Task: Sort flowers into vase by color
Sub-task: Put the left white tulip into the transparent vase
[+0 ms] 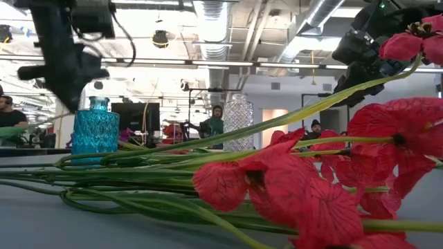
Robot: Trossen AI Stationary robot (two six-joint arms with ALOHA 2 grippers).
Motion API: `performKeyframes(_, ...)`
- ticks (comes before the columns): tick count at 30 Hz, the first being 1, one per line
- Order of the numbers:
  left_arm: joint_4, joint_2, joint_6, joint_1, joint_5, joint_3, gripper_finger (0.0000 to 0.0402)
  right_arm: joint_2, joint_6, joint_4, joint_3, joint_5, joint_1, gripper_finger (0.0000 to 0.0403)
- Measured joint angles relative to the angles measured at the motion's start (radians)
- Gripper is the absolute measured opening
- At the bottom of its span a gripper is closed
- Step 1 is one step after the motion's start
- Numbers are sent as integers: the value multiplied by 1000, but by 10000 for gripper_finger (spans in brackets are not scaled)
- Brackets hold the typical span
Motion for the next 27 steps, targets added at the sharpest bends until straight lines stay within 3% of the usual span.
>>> performKeyframes(8, 238, -99, 189, -13, 180, 136, 0, 0, -115, 236, 0, 0, 37, 72)
performKeyframes(16, 307, -101, 307, -13, 195, 359, 0, 0, -379, 376, 0, 0, 99, 72)
performKeyframes(22, 636, -67, 289, -13, 403, 332, 0, 19, -732, 478, 0, 0, 203, 72)
performKeyframes(27, 946, 54, 187, -26, 569, 261, 0, 80, -1223, 638, 0, 62, 316, 72)
